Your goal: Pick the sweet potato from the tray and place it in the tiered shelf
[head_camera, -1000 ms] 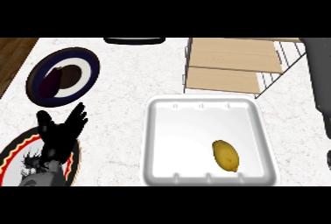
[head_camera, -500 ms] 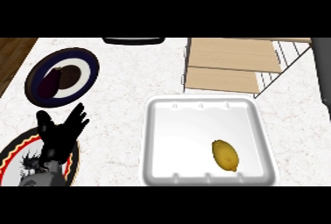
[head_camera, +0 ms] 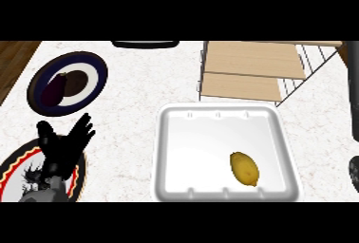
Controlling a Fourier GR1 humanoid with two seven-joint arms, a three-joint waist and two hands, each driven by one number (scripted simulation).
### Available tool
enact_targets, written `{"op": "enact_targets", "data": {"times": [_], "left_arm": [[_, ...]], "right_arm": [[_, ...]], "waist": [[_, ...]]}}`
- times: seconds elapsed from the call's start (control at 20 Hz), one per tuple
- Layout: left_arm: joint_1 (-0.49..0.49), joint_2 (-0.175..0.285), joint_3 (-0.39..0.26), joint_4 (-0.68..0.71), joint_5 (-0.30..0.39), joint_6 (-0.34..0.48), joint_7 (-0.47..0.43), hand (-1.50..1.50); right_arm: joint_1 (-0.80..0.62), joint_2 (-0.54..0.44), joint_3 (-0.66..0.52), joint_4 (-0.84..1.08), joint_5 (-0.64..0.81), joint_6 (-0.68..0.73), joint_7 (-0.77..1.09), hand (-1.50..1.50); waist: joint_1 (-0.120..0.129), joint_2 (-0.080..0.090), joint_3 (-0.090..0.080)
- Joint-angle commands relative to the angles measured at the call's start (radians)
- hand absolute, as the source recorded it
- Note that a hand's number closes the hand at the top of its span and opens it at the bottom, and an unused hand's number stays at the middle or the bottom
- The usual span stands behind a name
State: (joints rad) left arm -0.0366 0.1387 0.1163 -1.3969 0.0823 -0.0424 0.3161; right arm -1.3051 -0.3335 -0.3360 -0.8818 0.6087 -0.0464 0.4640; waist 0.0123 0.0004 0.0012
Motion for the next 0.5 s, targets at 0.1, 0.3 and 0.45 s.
{"op": "enact_targets", "data": {"times": [0.1,0.3,0.45], "left_arm": [[-0.049,0.008,0.007,0.022,0.001,0.011,0.053,0.0],[0.001,0.02,0.023,0.029,0.018,-0.026,-0.01,0.0],[0.052,-0.015,-0.022,-0.031,-0.007,-0.009,0.001,0.0]], "right_arm": [[-0.051,0.003,-0.115,-0.027,-0.121,-0.069,0.024,-1.5],[-0.025,-0.029,-0.147,-0.036,-0.119,-0.175,0.009,-1.5],[-0.014,-0.085,-0.146,-0.023,-0.1,-0.202,0.003,-1.5]], "waist": [[-0.008,0.0,-0.001],[-0.005,0.0,-0.001],[0.0,-0.001,-0.001]]}}
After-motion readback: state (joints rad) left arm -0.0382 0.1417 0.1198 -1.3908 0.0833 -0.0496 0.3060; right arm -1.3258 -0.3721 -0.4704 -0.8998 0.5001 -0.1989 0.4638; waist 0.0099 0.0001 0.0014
